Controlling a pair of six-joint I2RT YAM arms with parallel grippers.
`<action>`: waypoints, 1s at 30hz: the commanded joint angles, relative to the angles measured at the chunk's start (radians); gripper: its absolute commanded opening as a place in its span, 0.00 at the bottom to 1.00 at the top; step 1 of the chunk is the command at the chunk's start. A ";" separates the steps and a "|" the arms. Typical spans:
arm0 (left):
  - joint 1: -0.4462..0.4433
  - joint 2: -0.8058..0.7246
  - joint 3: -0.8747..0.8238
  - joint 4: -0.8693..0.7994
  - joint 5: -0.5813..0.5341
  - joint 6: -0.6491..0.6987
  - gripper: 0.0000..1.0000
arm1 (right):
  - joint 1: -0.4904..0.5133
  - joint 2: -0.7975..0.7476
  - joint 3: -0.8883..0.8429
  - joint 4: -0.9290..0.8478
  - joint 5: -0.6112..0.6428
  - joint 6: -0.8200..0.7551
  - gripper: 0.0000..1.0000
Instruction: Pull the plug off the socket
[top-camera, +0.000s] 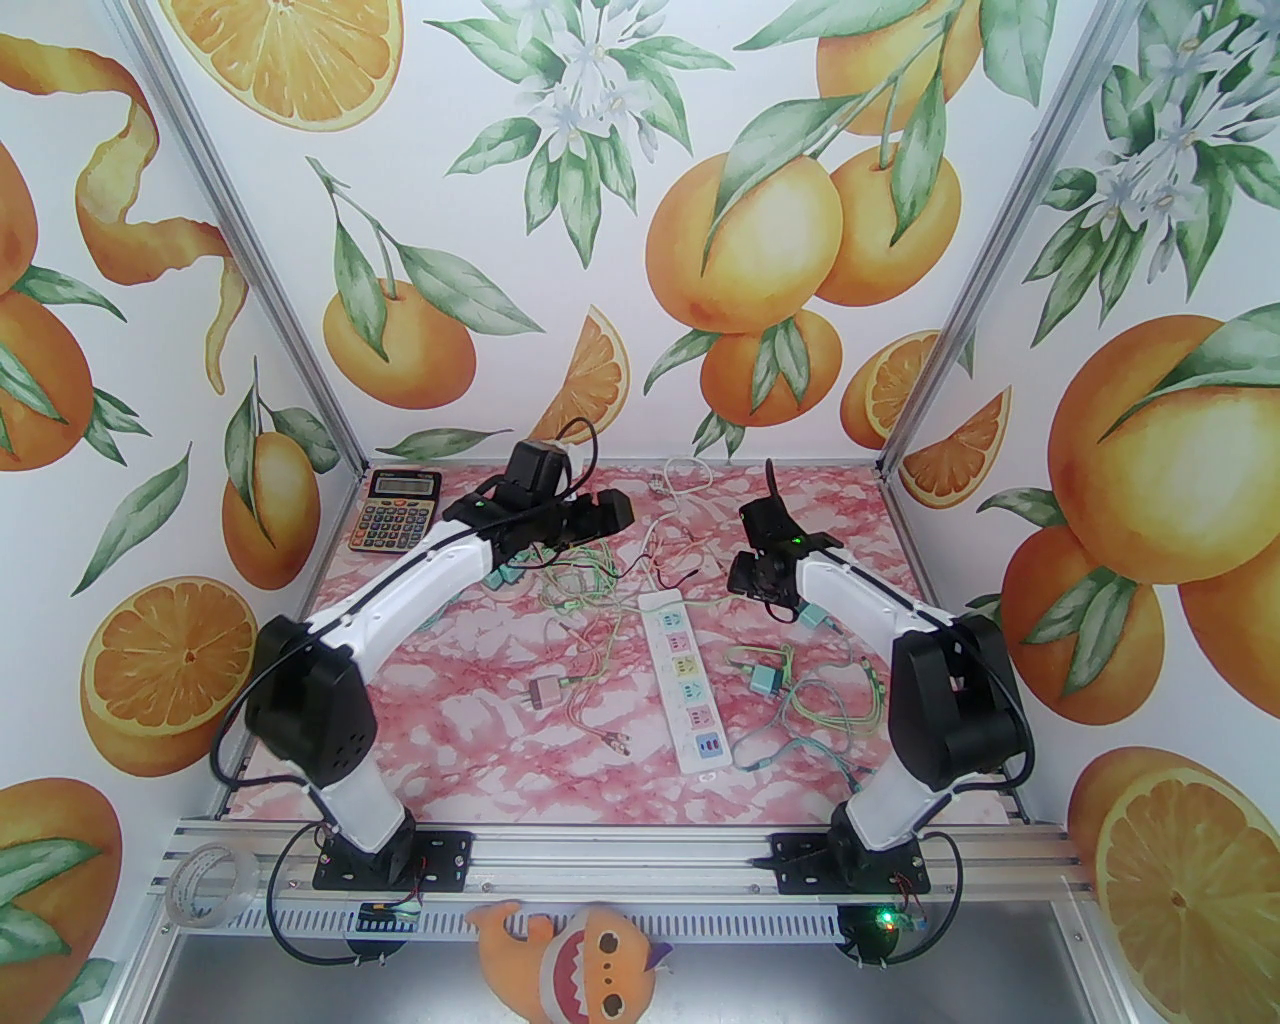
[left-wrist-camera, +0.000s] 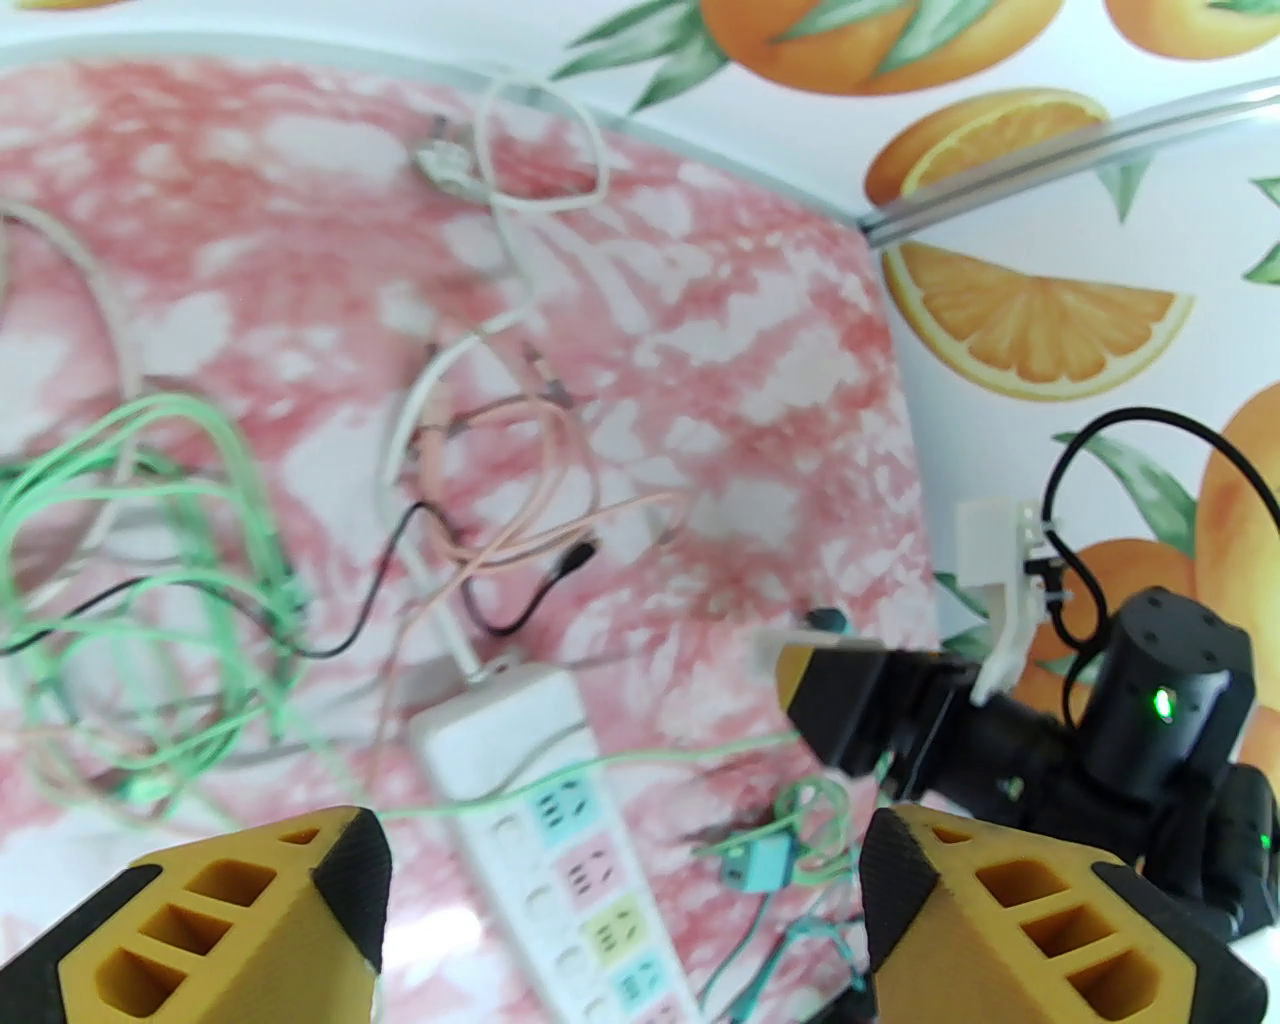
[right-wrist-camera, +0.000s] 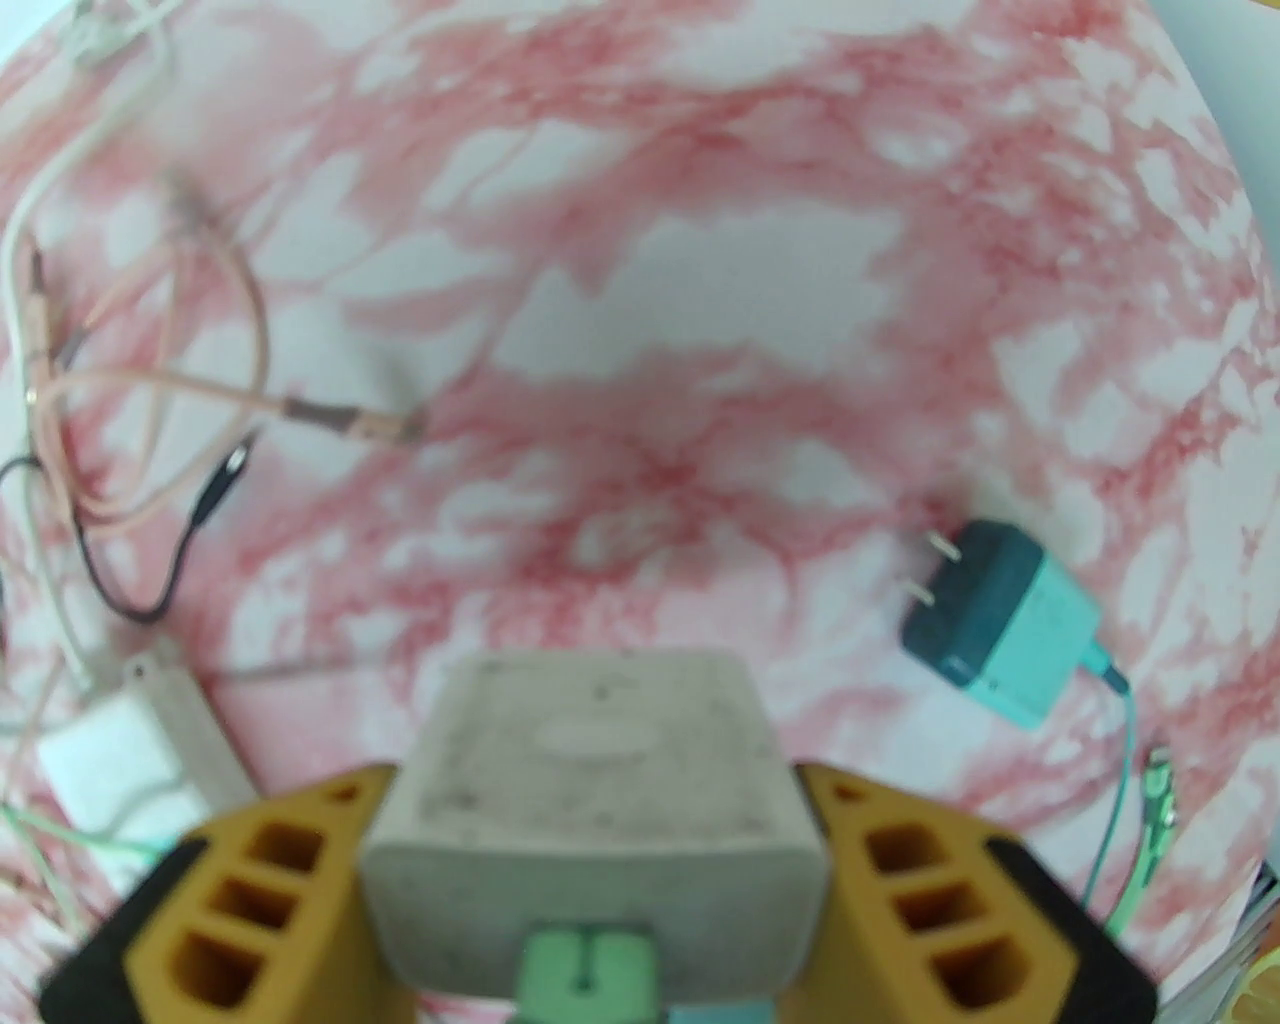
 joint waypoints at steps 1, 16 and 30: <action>0.021 -0.075 -0.078 -0.036 -0.036 0.032 0.86 | -0.006 -0.022 -0.021 0.136 0.067 0.032 0.52; 0.117 -0.316 -0.282 -0.097 -0.122 0.063 1.00 | -0.023 0.016 -0.119 0.322 0.108 0.008 0.61; 0.191 -0.362 -0.314 -0.146 -0.143 0.117 1.00 | -0.017 -0.082 -0.249 0.334 0.080 0.018 0.89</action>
